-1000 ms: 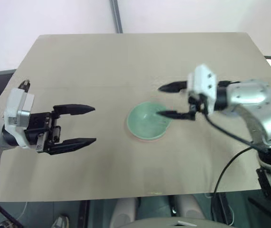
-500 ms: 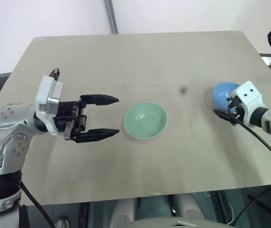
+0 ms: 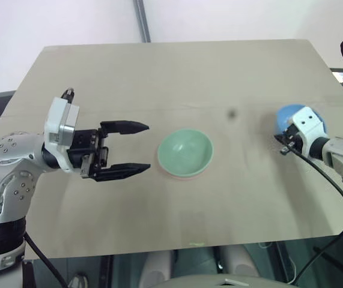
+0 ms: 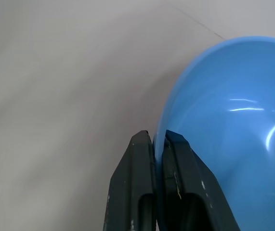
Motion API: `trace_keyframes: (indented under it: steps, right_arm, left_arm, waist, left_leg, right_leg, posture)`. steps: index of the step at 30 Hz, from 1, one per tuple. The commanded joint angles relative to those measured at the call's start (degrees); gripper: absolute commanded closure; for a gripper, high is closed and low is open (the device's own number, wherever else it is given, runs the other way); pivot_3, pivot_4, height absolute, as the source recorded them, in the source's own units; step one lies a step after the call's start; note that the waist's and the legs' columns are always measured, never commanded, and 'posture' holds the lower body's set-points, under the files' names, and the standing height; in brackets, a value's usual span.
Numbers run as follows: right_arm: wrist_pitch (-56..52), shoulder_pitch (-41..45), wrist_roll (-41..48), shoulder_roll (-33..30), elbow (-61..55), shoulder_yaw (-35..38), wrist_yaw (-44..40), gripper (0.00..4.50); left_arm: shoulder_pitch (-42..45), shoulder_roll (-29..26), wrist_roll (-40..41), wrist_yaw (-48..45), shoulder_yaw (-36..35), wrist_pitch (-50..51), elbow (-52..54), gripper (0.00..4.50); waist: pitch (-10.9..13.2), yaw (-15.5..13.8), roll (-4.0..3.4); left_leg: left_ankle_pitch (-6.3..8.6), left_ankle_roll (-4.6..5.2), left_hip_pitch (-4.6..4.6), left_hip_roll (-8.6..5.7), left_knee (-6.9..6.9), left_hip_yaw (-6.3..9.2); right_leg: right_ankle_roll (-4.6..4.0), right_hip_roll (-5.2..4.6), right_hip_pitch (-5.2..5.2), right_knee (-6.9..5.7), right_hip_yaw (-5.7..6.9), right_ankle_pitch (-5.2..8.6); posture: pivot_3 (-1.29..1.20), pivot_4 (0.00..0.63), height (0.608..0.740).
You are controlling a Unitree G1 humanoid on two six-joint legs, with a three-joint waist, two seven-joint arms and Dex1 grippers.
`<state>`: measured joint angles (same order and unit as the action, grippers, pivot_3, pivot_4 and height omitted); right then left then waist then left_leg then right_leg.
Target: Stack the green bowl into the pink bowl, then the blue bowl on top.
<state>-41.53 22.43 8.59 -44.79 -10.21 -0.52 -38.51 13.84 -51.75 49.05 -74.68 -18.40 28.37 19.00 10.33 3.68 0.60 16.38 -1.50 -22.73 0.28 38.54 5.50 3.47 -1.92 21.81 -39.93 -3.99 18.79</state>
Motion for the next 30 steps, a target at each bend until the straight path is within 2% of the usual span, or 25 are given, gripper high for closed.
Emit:
trace_keyframes:
  steps: [1,3,7,13,19,24,28,30]
  right_arm:
    - [10.05,1.24,2.05,-1.15,-6.49,-0.05,-6.04,4.49]
    - [12.87,1.96,4.89,-0.84,-10.52,-0.28,-10.23,4.49]
    - [10.69,7.73,13.62,2.08,-18.08,-1.58,-15.62,4.49]
    - [9.74,11.81,17.56,2.74,-22.30,-7.03,-20.68,4.49]
    - [13.35,12.86,13.53,3.90,-21.41,-15.29,-23.87,4.49]
    - [15.51,15.48,10.82,6.00,-18.40,-18.27,-24.72,4.49]
    - [15.09,17.45,9.62,7.89,-16.01,-20.61,-25.77,4.49]
    - [15.32,17.47,8.97,8.19,-15.21,-21.43,-26.27,3.63]
  left_arm:
    - [-0.92,-0.63,0.98,0.57,-3.00,-0.33,1.53,0.00]
    - [-1.49,-0.70,0.88,0.36,-3.45,-0.52,1.36,0.00]
    - [-5.16,-1.76,-0.34,-2.34,-5.84,-1.77,-0.15,0.00]
    - [-10.43,-2.97,-2.43,-5.39,-9.67,-4.30,-2.80,0.00]
    - [-15.37,-4.86,-2.09,-8.55,-15.22,-4.37,-1.53,0.00]
    - [-17.81,-5.93,-1.56,-11.06,-18.66,-4.33,-1.89,0.00]
    - [-18.06,-5.46,-1.85,-10.78,-18.67,-4.64,-1.52,0.00]
    - [-17.84,-5.20,-1.78,-10.37,-18.36,-4.66,-1.16,0.00]
  waist:
    - [0.00,0.07,0.00]
    - [0.03,0.19,-0.05]
    - [0.03,0.41,-0.04]
    - [0.02,-0.87,-0.02]
    - [0.03,-1.03,-0.03]
    - [0.02,-1.13,-0.03]
    - [0.03,-1.19,-0.03]
    - [0.02,-1.21,-0.02]
  left_leg:
    - [0.00,0.00,0.00,0.00,0.00,0.00]
    - [0.00,0.00,0.00,0.03,0.00,0.00]
    - [0.00,0.00,0.02,0.11,-0.01,-0.01]
    - [0.00,-0.01,-0.02,0.09,0.01,0.20]
    - [0.00,-0.01,-0.02,0.12,0.01,0.17]
    - [0.00,-0.01,0.00,0.11,0.01,0.17]
    - [-0.01,-0.02,0.00,0.11,0.01,0.21]
    - [-0.01,-0.02,-0.01,0.10,0.01,0.21]
  right_leg:
    - [0.00,0.00,0.00,0.00,0.00,0.00]
    - [0.00,0.00,0.01,0.00,0.00,0.00]
    - [0.00,0.01,0.01,-0.01,-0.02,0.00]
    - [0.00,-0.08,-0.05,0.07,0.20,0.00]
    - [0.00,-0.05,-0.01,0.05,0.18,0.00]
    - [0.00,-0.05,-0.01,0.02,0.18,0.00]
    - [0.00,-0.05,-0.02,0.04,0.22,0.00]
    - [0.00,-0.07,-0.02,0.05,0.22,0.00]
  posture:
    - [0.00,0.150,0.740]
    - [0.00,0.150,0.740]
    - [0.00,0.150,0.740]
    - [0.00,0.150,0.740]
    - [0.00,0.150,0.740]
    - [0.00,0.150,0.740]
    - [0.00,0.150,0.740]
    - [0.00,0.150,0.740]
